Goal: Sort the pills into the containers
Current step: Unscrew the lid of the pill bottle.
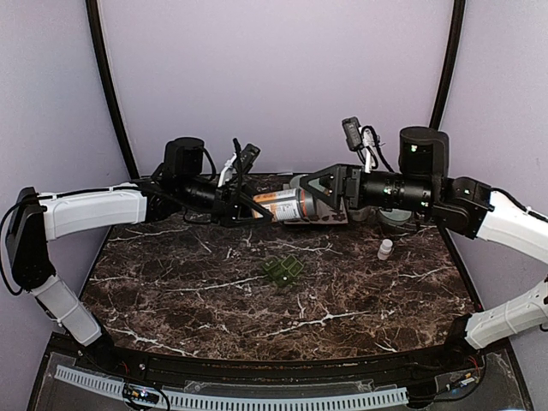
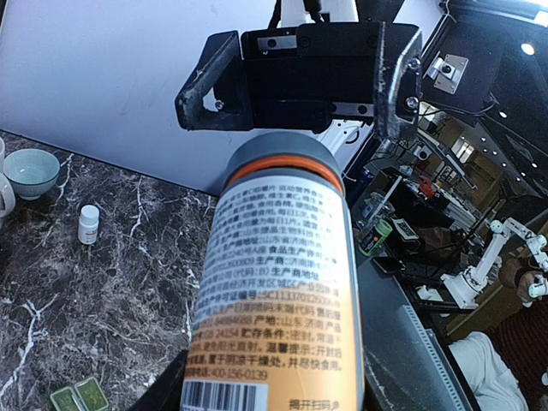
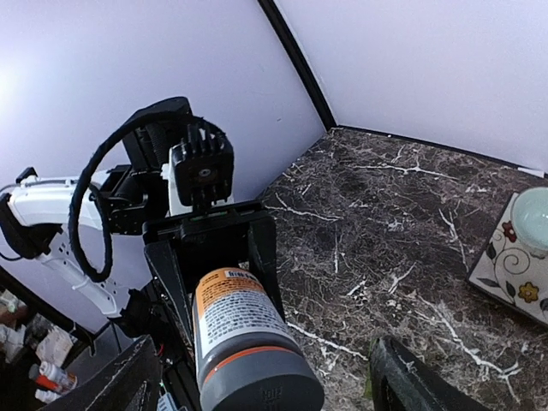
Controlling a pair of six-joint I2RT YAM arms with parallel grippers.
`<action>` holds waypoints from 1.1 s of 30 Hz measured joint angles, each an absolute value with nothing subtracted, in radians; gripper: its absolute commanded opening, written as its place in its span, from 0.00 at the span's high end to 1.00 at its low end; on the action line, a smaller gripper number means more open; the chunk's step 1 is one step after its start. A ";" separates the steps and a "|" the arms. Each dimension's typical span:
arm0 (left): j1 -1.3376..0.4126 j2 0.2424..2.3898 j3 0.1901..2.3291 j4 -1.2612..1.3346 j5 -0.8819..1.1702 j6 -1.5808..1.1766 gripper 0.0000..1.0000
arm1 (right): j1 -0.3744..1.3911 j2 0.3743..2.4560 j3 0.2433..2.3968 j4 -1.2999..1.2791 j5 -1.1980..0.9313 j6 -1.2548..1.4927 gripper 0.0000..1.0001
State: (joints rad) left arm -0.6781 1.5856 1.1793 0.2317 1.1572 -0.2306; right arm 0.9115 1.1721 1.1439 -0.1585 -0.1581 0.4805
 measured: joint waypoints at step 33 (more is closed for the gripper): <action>-0.678 1.573 1.179 0.236 1.110 -0.186 1.00 | 0.822 1.119 0.965 0.059 -0.322 1.020 0.16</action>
